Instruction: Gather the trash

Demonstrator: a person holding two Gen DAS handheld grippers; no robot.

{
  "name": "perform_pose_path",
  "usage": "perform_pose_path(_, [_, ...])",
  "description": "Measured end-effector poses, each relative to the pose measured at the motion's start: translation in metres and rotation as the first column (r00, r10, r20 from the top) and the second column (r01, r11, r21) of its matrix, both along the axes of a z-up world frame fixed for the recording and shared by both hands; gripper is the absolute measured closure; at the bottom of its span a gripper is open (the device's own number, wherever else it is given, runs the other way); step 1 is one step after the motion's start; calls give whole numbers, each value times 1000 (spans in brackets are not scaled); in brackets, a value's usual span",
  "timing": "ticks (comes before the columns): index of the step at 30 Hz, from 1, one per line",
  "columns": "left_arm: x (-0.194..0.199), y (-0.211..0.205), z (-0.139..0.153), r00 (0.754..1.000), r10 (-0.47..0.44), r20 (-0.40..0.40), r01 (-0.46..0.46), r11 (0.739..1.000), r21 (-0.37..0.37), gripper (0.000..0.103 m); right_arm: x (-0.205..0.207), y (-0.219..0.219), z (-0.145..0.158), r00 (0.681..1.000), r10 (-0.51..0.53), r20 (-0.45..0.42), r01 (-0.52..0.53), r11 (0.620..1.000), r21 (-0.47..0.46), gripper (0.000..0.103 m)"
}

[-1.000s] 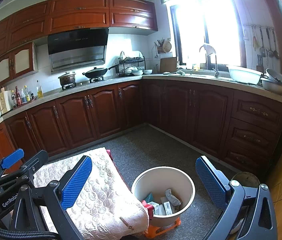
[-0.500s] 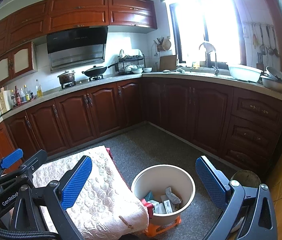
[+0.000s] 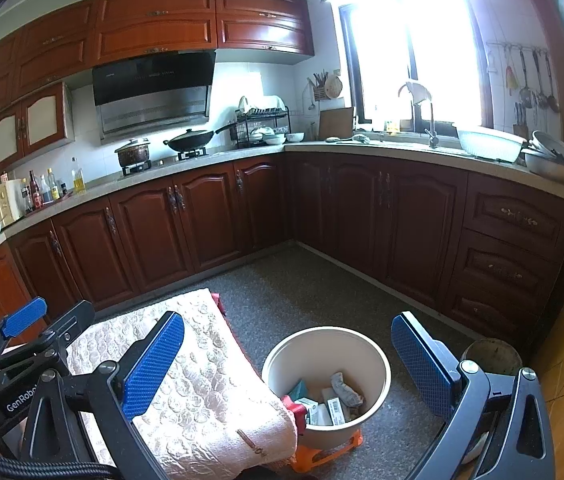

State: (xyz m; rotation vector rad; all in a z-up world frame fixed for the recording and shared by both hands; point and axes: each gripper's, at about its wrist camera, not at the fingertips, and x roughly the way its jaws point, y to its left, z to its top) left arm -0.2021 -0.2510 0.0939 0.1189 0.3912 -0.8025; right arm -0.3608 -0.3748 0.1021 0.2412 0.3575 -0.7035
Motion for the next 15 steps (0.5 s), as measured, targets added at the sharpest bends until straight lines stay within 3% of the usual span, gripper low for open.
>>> perform_pose_path(15, [4, -1, -3, 1000, -6, 6, 6, 1000, 9, 20, 0, -2, 1, 1000, 1, -3, -1, 1000, 1, 0])
